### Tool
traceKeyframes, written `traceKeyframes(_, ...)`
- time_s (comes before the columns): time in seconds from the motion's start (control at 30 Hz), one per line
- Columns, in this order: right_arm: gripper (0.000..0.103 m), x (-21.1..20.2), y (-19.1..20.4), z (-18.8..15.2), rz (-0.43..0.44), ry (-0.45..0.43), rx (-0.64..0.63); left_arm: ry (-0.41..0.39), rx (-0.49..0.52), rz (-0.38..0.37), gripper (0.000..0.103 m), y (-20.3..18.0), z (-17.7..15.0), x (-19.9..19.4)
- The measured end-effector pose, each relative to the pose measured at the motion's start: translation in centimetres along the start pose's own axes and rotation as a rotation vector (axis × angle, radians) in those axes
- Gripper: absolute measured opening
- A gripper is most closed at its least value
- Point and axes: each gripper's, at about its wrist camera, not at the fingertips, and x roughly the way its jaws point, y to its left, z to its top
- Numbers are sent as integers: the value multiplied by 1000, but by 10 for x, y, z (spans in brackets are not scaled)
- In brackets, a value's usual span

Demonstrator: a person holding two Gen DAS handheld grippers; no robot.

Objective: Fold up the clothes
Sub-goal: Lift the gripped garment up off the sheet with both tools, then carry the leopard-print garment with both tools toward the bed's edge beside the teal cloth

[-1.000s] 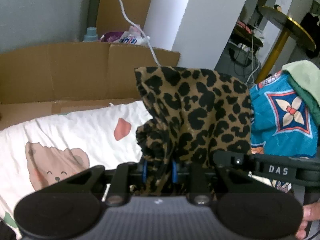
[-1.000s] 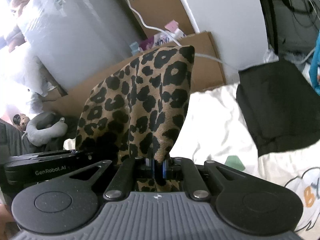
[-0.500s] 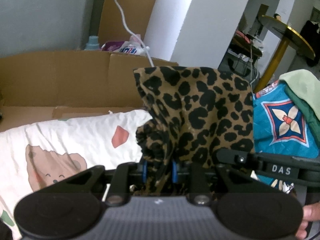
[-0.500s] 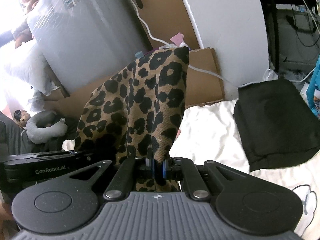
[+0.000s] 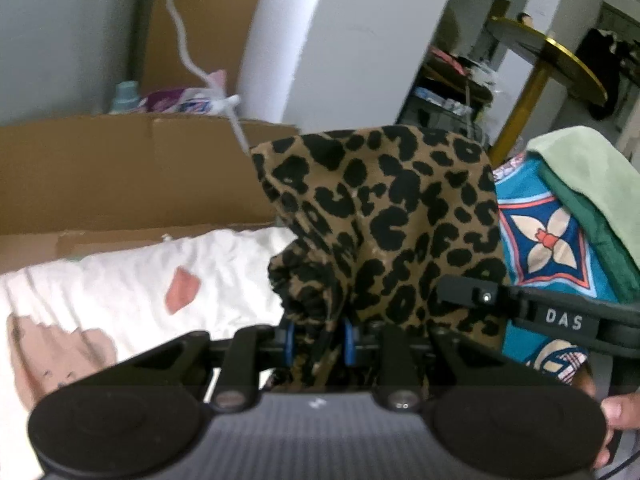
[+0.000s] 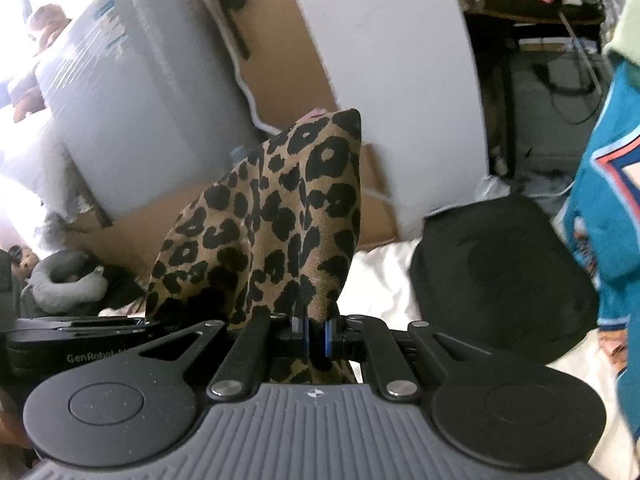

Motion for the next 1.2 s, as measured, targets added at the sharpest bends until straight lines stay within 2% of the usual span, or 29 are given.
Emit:
traceKeyframes(0.27, 6, 0, -45, 19, -77, -41, 57, 11, 21, -49, 24, -34, 23, 41)
traceKeyframes(0.5, 5, 7, -77, 30, -136, -64, 70, 52, -10, -70, 24, -55, 37, 84)
traceKeyframes(0.73, 5, 9, -122, 49, -182, -76, 104, 81, -49, -126, 24, -81, 42, 119)
traceKeyframes(1.03, 5, 31, -163, 57, -212, -53, 88, 107, -141, -111, 24, -94, 43, 161)
traceKeyframes(1.2, 5, 45, -170, 68, -225, -39, 67, 104, -181, -81, 24, -96, 50, 178)
